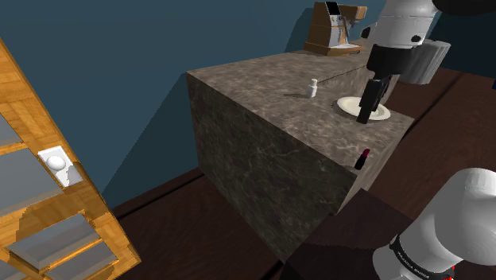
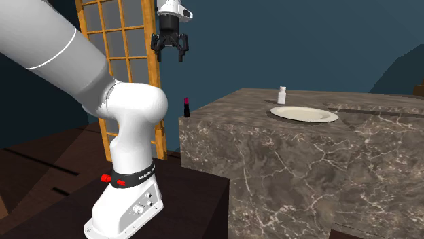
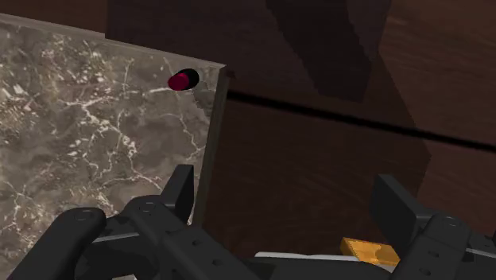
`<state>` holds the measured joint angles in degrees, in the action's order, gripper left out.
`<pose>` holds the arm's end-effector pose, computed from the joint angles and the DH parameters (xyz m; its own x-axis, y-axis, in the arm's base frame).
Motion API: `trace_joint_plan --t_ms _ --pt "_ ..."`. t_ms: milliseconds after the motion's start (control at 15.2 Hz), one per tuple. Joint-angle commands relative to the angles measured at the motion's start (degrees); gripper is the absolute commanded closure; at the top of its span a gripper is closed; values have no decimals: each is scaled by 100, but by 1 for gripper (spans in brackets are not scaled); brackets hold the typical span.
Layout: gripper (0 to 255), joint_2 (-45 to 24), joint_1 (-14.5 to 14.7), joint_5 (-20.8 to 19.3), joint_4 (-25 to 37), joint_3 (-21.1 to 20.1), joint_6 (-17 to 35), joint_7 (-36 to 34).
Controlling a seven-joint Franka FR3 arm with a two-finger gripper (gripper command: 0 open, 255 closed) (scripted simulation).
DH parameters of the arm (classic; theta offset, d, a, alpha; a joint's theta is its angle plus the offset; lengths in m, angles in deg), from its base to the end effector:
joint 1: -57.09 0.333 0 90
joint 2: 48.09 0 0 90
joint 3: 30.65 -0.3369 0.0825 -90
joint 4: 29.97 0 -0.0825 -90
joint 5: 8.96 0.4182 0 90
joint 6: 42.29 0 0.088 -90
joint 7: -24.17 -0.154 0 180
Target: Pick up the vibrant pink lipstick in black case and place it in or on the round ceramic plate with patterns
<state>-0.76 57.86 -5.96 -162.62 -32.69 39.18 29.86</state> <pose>0.2950 0.0262 0.5786 0.9877 0.1423 -0.0645 0.1404 -0.9896 -0.0326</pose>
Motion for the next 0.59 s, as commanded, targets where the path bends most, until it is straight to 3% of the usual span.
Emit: trace_joint_plan --t_ms 0,528 --pt "0 0 0 0 0 0 0 0" --pt "0 -1611 -6 -762 -279 74 -30 670"
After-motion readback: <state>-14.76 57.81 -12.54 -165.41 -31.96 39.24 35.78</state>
